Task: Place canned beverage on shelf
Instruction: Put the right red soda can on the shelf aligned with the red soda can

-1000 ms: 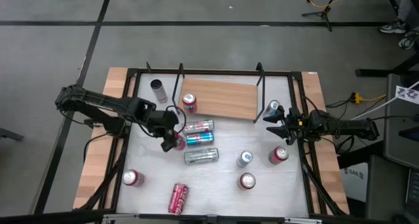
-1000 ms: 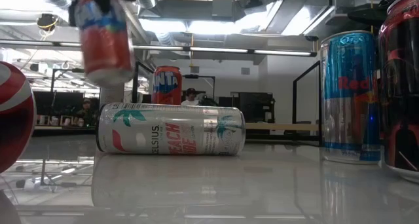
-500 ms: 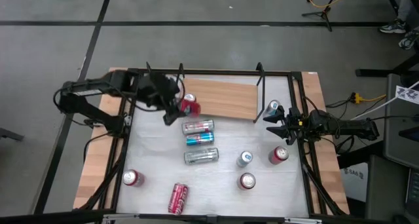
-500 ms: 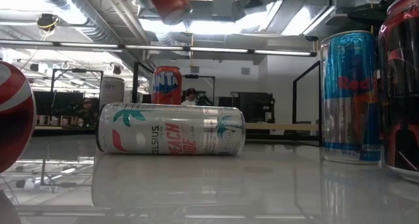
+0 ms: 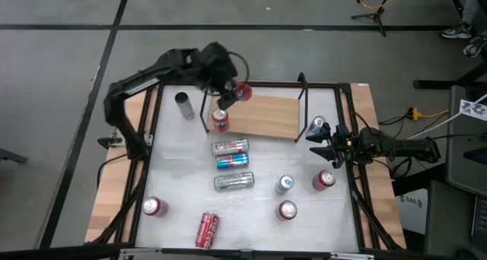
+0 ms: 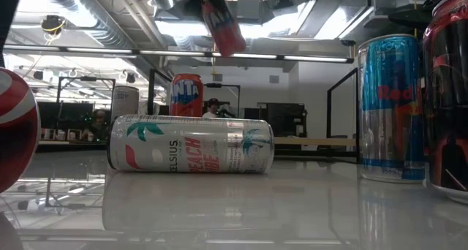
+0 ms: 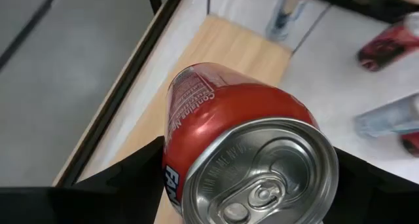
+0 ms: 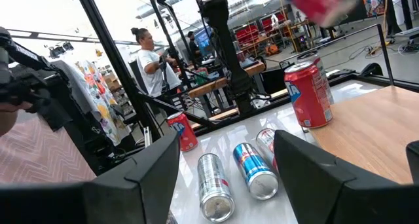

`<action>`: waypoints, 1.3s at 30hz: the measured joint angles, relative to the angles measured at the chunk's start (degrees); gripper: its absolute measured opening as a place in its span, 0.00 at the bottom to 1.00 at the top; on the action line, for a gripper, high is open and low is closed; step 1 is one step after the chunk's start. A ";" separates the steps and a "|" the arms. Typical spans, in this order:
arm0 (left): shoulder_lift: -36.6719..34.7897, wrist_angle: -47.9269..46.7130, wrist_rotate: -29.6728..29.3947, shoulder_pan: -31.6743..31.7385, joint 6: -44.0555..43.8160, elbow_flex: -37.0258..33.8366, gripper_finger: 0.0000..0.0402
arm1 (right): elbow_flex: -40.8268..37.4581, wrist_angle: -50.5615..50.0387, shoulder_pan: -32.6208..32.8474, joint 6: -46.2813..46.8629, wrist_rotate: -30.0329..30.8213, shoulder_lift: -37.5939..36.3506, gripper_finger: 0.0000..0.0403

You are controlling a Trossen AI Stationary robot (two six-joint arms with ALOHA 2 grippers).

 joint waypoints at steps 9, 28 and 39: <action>8.31 -1.37 4.21 8.96 6.40 1.60 0.74 | 0.00 0.00 0.00 0.01 0.00 0.02 0.59; 9.35 -10.99 4.77 16.83 11.75 1.45 0.74 | 0.00 -0.02 0.00 0.00 0.00 0.01 0.59; 9.35 -10.77 5.01 16.69 11.27 0.48 0.74 | 0.00 0.00 0.00 0.00 0.00 0.00 0.59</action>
